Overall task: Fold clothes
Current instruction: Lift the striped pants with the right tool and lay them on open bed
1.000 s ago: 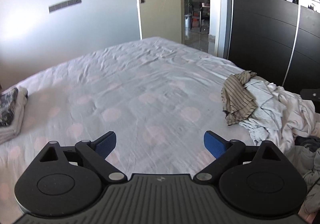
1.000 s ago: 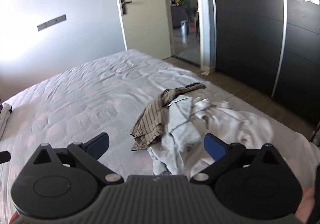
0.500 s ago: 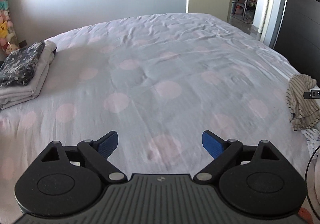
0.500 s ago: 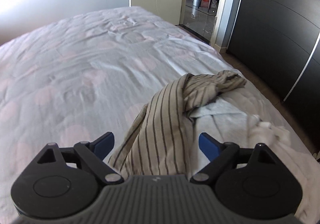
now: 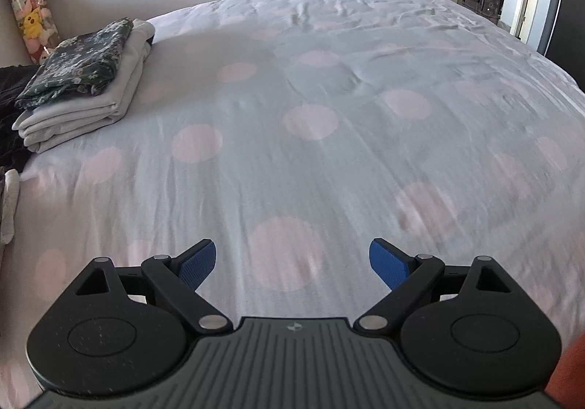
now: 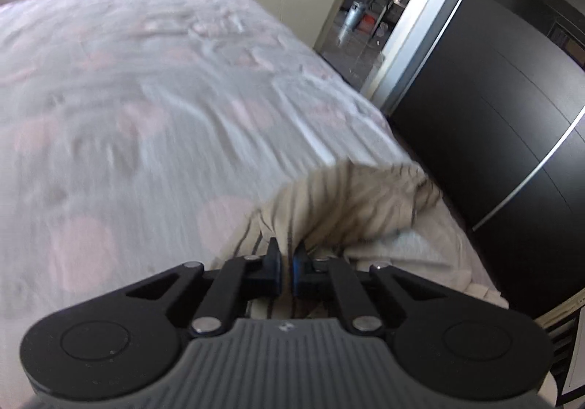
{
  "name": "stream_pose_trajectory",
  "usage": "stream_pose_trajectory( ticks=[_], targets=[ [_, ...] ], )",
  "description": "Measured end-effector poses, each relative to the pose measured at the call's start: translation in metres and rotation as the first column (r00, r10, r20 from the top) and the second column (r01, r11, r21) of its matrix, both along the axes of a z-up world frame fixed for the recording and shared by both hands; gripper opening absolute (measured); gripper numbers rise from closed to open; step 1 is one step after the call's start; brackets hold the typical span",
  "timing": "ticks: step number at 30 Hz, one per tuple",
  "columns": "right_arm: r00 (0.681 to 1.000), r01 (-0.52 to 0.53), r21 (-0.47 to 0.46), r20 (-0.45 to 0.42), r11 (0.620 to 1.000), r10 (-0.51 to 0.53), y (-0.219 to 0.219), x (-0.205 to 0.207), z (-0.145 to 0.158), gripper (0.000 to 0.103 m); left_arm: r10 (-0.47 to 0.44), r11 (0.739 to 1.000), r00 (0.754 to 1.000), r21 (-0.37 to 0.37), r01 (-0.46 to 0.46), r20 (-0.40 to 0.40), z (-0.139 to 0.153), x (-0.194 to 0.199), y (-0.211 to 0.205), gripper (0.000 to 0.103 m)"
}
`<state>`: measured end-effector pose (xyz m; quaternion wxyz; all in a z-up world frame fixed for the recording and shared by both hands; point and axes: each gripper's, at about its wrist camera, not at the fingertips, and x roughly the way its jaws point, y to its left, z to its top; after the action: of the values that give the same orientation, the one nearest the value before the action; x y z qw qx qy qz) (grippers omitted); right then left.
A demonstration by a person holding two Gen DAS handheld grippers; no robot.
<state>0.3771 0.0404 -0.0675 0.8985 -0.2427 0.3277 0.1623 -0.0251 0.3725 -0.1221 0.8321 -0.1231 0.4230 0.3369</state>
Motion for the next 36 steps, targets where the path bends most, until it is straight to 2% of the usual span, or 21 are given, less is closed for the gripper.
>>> stream_pose_trajectory(
  ticks=[4,7,11,15,17,21,23,26,30,32,33,34,35,36],
  targets=[
    [0.997,-0.069,0.037,0.043,0.997,0.067,0.030,-0.038,0.045,0.006,-0.012,0.999,1.000,0.042,0.012,-0.001,-0.002,-0.018,0.004,0.103],
    [0.991,-0.122,0.072,0.068,0.990,0.117,0.055,-0.072,0.076,0.006,-0.016,0.999,1.000,0.041,0.015,0.025,0.001,-0.035,0.010,0.103],
    [0.957,-0.279,0.112,0.119,0.954,0.266,0.094,-0.135,0.114,0.005,0.010,0.999,0.997,0.036,-0.013,0.076,0.007,-0.061,0.021,0.103],
    [0.885,-0.466,0.214,0.095,0.859,0.457,0.148,-0.213,0.153,0.005,0.069,0.997,0.991,0.036,-0.074,0.117,0.018,-0.084,0.036,0.103],
    [0.822,-0.565,0.248,0.079,0.787,0.565,0.177,-0.257,0.162,0.005,0.097,0.994,0.985,0.037,-0.103,0.140,0.027,-0.096,0.042,0.103],
    [0.688,-0.694,0.321,0.032,0.644,0.725,0.224,-0.338,0.152,0.005,0.153,0.986,0.970,0.036,-0.162,0.190,0.042,-0.119,0.051,0.103],
    [0.635,-0.722,0.348,-0.009,0.598,0.772,0.240,-0.369,0.136,0.005,0.187,0.981,0.957,0.015,-0.195,0.223,0.045,-0.130,0.057,0.103],
    [0.603,-0.723,0.360,-0.087,0.589,0.793,0.254,-0.397,0.106,0.005,0.223,0.974,0.941,-0.023,-0.224,0.255,0.045,-0.139,0.063,0.103],
    [0.608,-0.675,0.366,-0.217,0.641,0.764,0.249,-0.402,0.060,0.009,0.218,0.976,0.943,-0.055,-0.211,0.250,0.039,-0.135,0.066,0.103],
    [0.612,-0.653,0.367,-0.260,0.663,0.747,0.237,-0.403,0.043,0.017,0.197,0.980,0.951,-0.067,-0.186,0.237,0.034,-0.128,0.065,0.103],
    [0.615,-0.646,0.369,-0.267,0.668,0.742,0.232,-0.402,0.038,0.024,0.189,0.982,0.955,-0.069,-0.177,0.230,0.032,-0.125,0.064,0.103],
    [0.621,-0.637,0.374,-0.268,0.674,0.736,0.225,-0.401,0.034,0.044,0.181,0.983,0.958,-0.069,-0.169,0.224,0.030,-0.122,0.063,0.103],
    [0.635,-0.623,0.384,-0.259,0.681,0.727,0.217,-0.398,0.033,0.057,0.171,0.985,0.961,-0.067,-0.160,0.217,0.028,-0.119,0.061,0.103],
    [0.649,-0.609,0.395,-0.251,0.688,0.718,0.208,-0.394,0.032,0.060,0.160,0.987,0.964,-0.067,-0.150,0.210,0.027,-0.116,0.059,0.103]
  ],
)
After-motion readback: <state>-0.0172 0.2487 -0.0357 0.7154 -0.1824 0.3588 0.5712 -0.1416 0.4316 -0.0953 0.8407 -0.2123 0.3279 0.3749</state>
